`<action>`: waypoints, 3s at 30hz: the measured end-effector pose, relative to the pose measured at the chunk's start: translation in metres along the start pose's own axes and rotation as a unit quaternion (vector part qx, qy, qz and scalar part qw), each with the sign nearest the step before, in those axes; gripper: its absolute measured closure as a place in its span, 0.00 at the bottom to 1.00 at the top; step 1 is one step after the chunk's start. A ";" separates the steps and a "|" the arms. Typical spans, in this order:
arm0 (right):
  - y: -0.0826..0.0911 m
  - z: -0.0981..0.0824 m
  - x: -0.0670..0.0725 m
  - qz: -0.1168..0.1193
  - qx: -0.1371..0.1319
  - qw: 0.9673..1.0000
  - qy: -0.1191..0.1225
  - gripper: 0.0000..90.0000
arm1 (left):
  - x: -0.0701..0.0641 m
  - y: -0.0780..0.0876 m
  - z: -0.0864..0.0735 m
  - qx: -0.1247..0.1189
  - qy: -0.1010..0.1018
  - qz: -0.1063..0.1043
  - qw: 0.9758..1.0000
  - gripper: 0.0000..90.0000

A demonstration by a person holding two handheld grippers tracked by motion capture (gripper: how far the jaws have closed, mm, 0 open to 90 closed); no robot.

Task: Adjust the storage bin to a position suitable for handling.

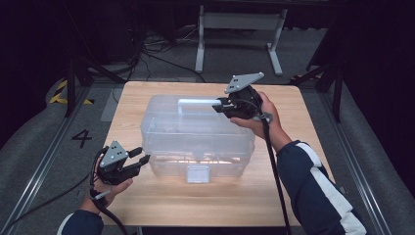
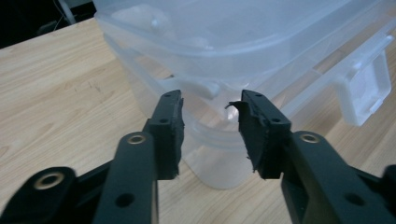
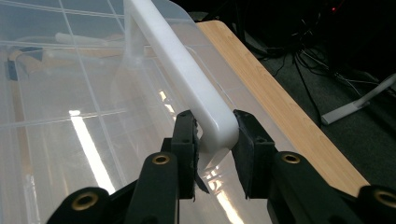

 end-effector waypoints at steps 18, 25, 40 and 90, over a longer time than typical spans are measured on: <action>0.032 -0.016 0.006 -0.055 -0.022 0.998 -0.009 0.67 | 0.003 0.002 0.002 -0.011 -0.007 -0.004 1.000 0.92; 0.079 -0.051 -0.002 -0.093 -0.053 0.993 -0.040 0.60 | 0.005 0.004 0.009 -0.025 -0.012 -0.005 1.000 0.98; 0.094 -0.126 0.004 -0.114 -0.083 0.988 -0.068 0.52 | 0.001 0.004 0.023 -0.041 -0.030 -0.020 0.999 1.00; 0.054 -0.143 0.036 -0.113 -0.167 0.979 -0.039 0.72 | 0.018 0.036 -0.002 -0.040 -0.026 0.021 0.999 0.85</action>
Point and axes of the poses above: each handheld gripper's, and its own axes: y roughly backward along the jaws, z roughly out of its top, x roughly to its left, the point moved 2 cm from there along -y, roughly forward along the jaws, and after that the axes turned 9 degrees about y, right-handed, at the moved point
